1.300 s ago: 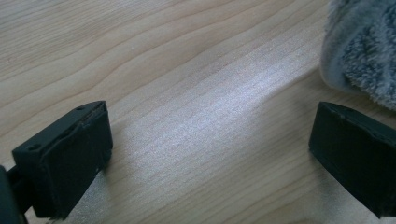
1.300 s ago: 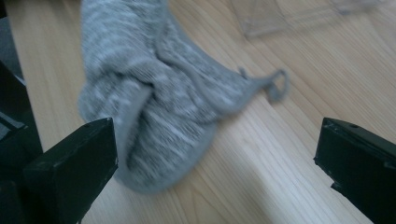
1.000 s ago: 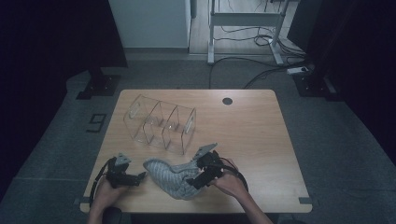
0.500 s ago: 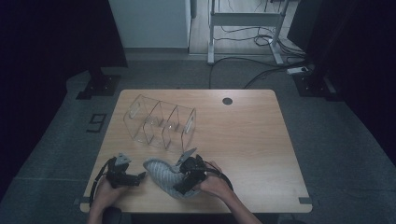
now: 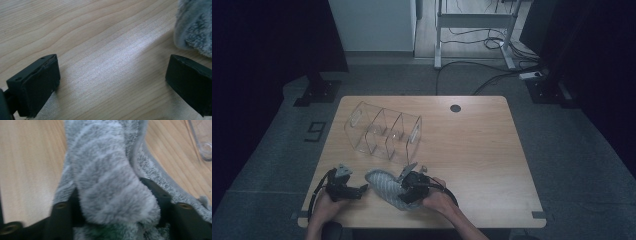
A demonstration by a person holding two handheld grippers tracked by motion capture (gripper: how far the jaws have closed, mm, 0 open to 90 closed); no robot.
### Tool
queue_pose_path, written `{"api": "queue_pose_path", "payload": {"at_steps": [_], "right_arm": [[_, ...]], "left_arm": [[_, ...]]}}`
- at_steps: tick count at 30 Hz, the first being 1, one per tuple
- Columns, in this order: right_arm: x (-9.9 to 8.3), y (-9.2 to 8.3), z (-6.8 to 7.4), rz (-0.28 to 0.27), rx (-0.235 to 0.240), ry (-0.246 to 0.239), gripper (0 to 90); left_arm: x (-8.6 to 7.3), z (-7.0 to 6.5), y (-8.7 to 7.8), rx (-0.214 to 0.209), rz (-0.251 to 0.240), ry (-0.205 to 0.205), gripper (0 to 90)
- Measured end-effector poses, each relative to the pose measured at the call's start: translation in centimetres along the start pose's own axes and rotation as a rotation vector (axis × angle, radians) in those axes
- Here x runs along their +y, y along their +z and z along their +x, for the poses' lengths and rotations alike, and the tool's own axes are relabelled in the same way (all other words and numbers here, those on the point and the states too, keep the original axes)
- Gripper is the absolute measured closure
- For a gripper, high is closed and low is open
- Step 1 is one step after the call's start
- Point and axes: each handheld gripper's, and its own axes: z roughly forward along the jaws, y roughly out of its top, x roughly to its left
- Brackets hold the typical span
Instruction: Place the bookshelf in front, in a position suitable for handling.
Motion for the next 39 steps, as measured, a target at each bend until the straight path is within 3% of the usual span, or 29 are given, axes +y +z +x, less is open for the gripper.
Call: {"api": "queue_pose_path", "payload": {"at_steps": [5,10,25,30,39], "right_arm": [[-0.1,-0.4,0.2,-0.011,0.01,0.0,58.9],[0.2,-1.0,0.2,-0.014,0.025,0.003,60.3],[1.9,-5.9,0.2,-0.086,0.018,-0.01,60.4],[1.3,-6.7,-0.3,-0.084,0.007,-0.005,60.3],[-0.8,-9.2,-1.8,-0.108,-0.028,0.054,60.1]], "left_arm": [[0.0,0.0,0.0,0.0,0.001,0.0,0.0],[0.0,0.0,0.0,0.0,0.001,0.0,0.0],[0.0,0.0,0.0,0.0,0.0,0.001,0.0],[0.0,0.0,0.0,0.0,-0.001,0.0,0.0],[0.0,0.0,0.0,0.001,-0.001,0.0,0.0]]}}
